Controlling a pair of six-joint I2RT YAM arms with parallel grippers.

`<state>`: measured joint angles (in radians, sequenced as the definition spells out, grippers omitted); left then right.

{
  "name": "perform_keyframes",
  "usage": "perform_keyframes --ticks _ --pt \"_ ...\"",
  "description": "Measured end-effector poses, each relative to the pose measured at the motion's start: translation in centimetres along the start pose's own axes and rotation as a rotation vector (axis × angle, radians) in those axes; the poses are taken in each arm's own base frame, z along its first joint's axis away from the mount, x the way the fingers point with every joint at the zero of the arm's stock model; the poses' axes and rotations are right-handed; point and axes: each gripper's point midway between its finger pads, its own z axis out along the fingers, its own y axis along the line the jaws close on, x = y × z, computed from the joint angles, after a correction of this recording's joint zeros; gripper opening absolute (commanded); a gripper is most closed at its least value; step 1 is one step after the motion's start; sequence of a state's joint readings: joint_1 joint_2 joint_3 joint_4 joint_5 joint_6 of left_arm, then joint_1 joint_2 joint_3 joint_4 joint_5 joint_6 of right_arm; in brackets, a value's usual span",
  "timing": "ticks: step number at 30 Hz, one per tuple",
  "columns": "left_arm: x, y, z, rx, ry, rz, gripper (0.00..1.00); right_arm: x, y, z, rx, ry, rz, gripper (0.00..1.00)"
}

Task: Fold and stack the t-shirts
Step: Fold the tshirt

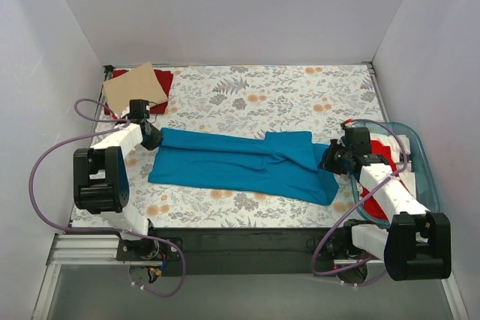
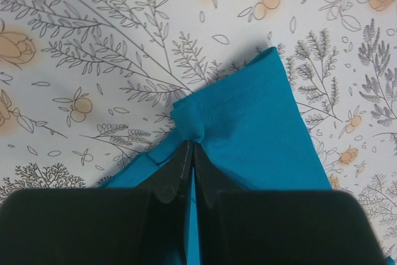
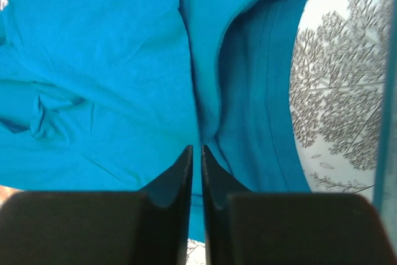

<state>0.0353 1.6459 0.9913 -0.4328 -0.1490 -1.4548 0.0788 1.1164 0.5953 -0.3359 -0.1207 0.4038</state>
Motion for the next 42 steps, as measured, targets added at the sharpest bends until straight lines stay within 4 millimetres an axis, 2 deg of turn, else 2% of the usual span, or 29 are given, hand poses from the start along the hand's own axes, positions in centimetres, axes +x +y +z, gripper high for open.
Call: perform_keyframes --ticks 1,2,3,4,7,11,16,20,23,27,32,37,42 --pt "0.2 0.3 0.0 -0.004 0.007 -0.010 0.01 0.4 -0.1 0.1 -0.001 0.010 0.005 0.22" --pt "0.4 0.6 0.1 -0.004 0.013 -0.018 0.07 0.7 -0.1 0.2 -0.004 0.017 0.008 0.30" --pt "0.6 0.8 0.1 -0.003 0.017 -0.026 0.18 0.8 -0.1 0.2 -0.007 0.021 0.012 0.33" --pt "0.8 1.0 0.0 -0.001 0.022 -0.031 0.22 0.8 0.0 0.2 -0.011 0.022 0.011 0.39" --pt "0.9 0.8 -0.4 0.016 0.021 -0.051 0.33 0.6 0.3 0.1 -0.027 0.012 0.003 0.46" --pt "0.0 0.0 -1.7 0.062 -0.008 -0.059 0.33 -0.4 1.1 -0.6 -0.057 -0.022 -0.021 0.47" --pt "-1.0 -1.6 -3.5 0.134 -0.035 -0.045 0.30 -3.2 3.0 -1.5 -0.091 -0.080 -0.062 0.48" --pt "-0.6 -4.9 -4.7 0.214 -0.032 0.020 0.30 -5.7 4.1 -0.5 -0.083 -0.091 -0.086 0.48" --pt "2.2 -9.8 -5.6 0.322 0.019 0.133 0.30 -7.6 3.9 1.5 -0.038 -0.073 -0.088 0.49" --pt "7.7 -16.8 -5.8 0.469 0.129 0.305 0.36 -9.7 3.7 5.0 0.012 -0.034 -0.078 0.49" --pt "14.8 -23.0 -4.7 0.614 0.263 0.473 0.40 -10.8 3.4 9.4 0.036 0.017 -0.069 0.49" --pt "20.5 -26.8 -3.2 0.712 0.352 0.599 0.42 -10.2 2.5 11.1 0.067 0.055 -0.062 0.50" --pt "24.5 -28.3 -2.2 0.759 0.407 0.671 0.42 -9.9 2.1 11.8 0.079 0.070 -0.060 0.50"
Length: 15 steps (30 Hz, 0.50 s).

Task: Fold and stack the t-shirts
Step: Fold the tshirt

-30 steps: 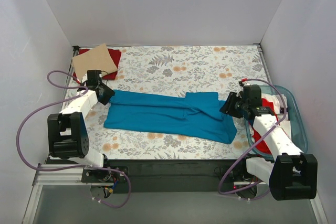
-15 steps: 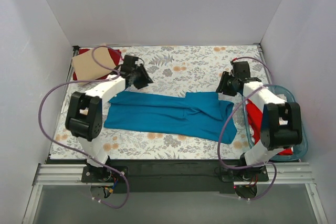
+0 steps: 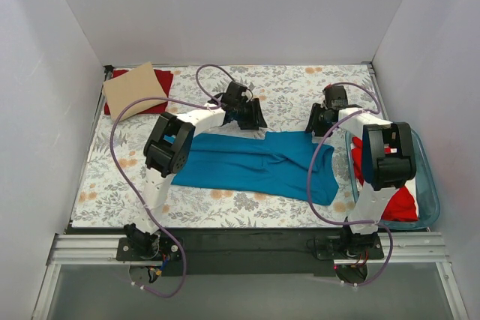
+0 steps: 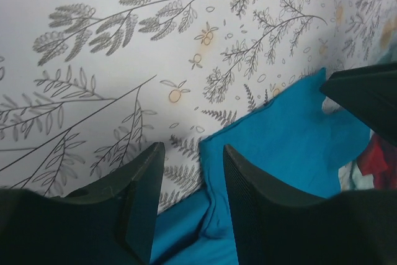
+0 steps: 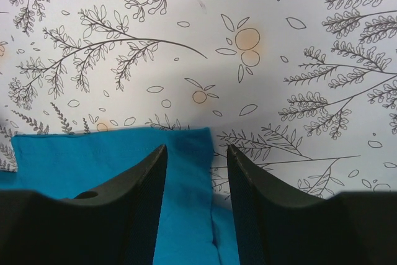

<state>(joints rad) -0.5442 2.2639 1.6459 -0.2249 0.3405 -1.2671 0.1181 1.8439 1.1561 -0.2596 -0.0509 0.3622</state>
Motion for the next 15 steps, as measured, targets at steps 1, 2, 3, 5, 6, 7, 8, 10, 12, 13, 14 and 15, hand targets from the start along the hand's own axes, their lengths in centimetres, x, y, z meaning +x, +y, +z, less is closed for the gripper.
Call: perform_keyframes --ticks 1,2,3,5,6,7,8,10,12,13,14,15 --pt "0.1 -0.6 0.3 0.015 0.006 0.014 0.42 0.1 0.0 0.1 0.001 0.003 0.000 0.49" --pt "0.2 -1.0 0.5 0.024 0.008 0.025 0.42 0.1 -0.1 0.2 0.001 0.004 0.001 0.48" --pt "0.3 -1.5 0.7 0.032 0.011 0.036 0.42 0.1 0.0 0.2 -0.001 0.003 0.000 0.48" --pt "0.7 -2.0 1.1 0.041 0.018 0.050 0.42 0.1 0.0 0.2 -0.003 0.003 0.001 0.45" --pt "0.9 -2.2 1.3 0.045 0.022 0.056 0.41 0.1 0.0 0.3 -0.004 0.003 0.000 0.41" --pt "1.0 -2.5 1.4 0.051 0.025 0.061 0.40 0.1 0.0 0.3 -0.005 0.003 0.000 0.39" --pt "1.2 -2.6 1.5 0.053 0.027 0.064 0.39 0.1 0.0 0.3 -0.005 0.004 0.001 0.39" --pt "1.4 -2.9 1.7 0.057 0.030 0.071 0.38 0.2 0.2 0.3 -0.012 0.007 0.002 0.36" --pt "1.6 -3.0 1.8 0.053 0.031 0.079 0.38 0.2 0.3 0.3 -0.019 0.009 0.002 0.34" --pt "1.6 -3.0 1.9 0.048 0.030 0.080 0.38 0.2 0.3 0.3 -0.022 0.011 0.003 0.29" --pt "1.6 -2.9 1.9 0.040 0.027 0.082 0.38 0.3 0.4 0.3 -0.024 0.012 0.001 0.28" --pt "1.6 -2.9 1.9 0.034 0.026 0.084 0.38 0.3 0.4 0.3 -0.027 0.013 0.003 0.27"
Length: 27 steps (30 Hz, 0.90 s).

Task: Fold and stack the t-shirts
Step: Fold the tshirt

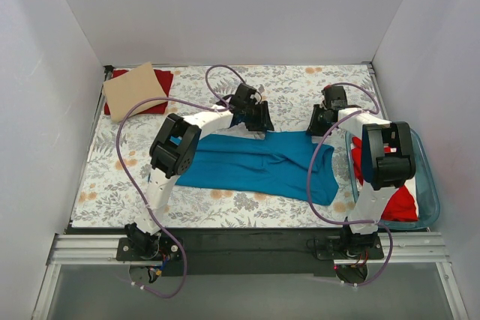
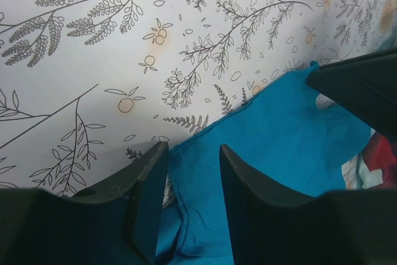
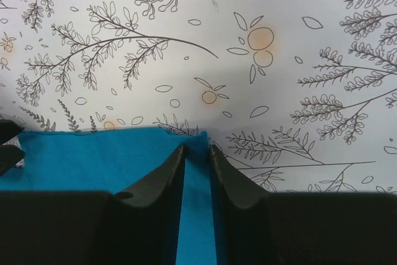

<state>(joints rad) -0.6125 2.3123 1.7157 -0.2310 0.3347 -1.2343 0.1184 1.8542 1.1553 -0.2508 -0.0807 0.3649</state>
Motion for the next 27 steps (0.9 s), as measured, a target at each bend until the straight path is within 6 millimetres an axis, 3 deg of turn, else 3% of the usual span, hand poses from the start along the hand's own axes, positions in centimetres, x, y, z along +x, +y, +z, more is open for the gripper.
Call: perform_keyframes --ticks 9,21,24,27 --pt "0.12 0.02 0.11 -0.079 -0.017 0.061 0.36 0.14 0.42 -0.03 -0.021 0.007 0.001 0.06" --pt "0.30 0.75 -0.10 -0.234 -0.043 0.150 0.28 0.17 0.55 -0.04 -0.027 0.009 0.004 0.04" --pt "0.52 0.74 -0.13 -0.254 -0.041 0.168 0.23 0.17 0.55 -0.04 -0.028 0.009 0.004 0.04" --pt "0.63 0.94 -0.20 -0.275 -0.041 0.179 0.12 0.16 0.61 -0.04 -0.030 0.009 0.004 0.04"
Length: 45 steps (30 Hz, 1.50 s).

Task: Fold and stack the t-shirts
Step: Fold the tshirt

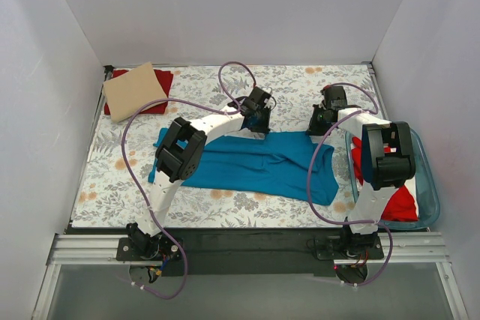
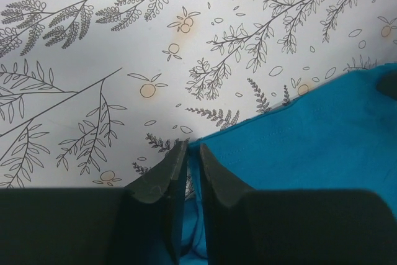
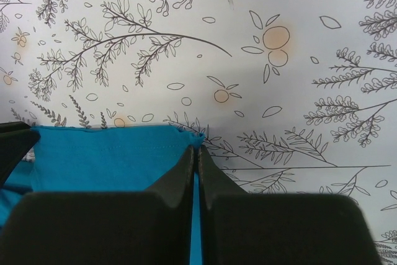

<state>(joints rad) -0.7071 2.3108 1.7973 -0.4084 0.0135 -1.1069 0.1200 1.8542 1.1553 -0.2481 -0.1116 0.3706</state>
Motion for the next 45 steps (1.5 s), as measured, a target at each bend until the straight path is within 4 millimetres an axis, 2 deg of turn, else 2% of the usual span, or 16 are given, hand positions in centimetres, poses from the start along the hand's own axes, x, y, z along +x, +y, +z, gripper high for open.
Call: perform_keyframes --ticks 4,14,20,24,29,36,39,45 --pt "0.1 0.2 0.0 -0.021 0.000 0.005 0.00 -0.1 0.1 0.0 -0.006 -0.005 -0.001 0.04" --pt "0.0 0.1 0.0 -0.031 -0.007 -0.014 0.00 -1.0 1.0 -1.0 -0.036 -0.034 -0.007 0.02" --pt "0.6 0.4 -0.7 -0.036 -0.019 -0.045 0.00 -2.3 2.2 -3.2 -0.072 -0.093 -0.014 0.02" --pt "1.2 0.6 -1.6 -0.038 -0.025 -0.063 0.00 -2.7 3.4 -5.5 -0.116 -0.138 -0.020 0.02" --pt "1.0 0.2 -4.0 -0.013 -0.065 -0.086 0.00 -1.6 4.5 -7.9 -0.159 -0.162 -0.040 0.02" --pt "0.4 -0.2 -8.1 0.030 -0.139 -0.124 0.00 1.2 4.7 -10.3 -0.200 -0.174 -0.056 0.02" --pt "0.6 -0.1 -9.0 0.036 -0.159 -0.144 0.00 2.3 4.8 -11.4 -0.223 -0.186 -0.067 0.02" --pt "2.4 0.4 -9.9 0.042 -0.145 -0.176 0.00 4.8 5.5 -13.5 -0.278 -0.204 -0.093 0.03"
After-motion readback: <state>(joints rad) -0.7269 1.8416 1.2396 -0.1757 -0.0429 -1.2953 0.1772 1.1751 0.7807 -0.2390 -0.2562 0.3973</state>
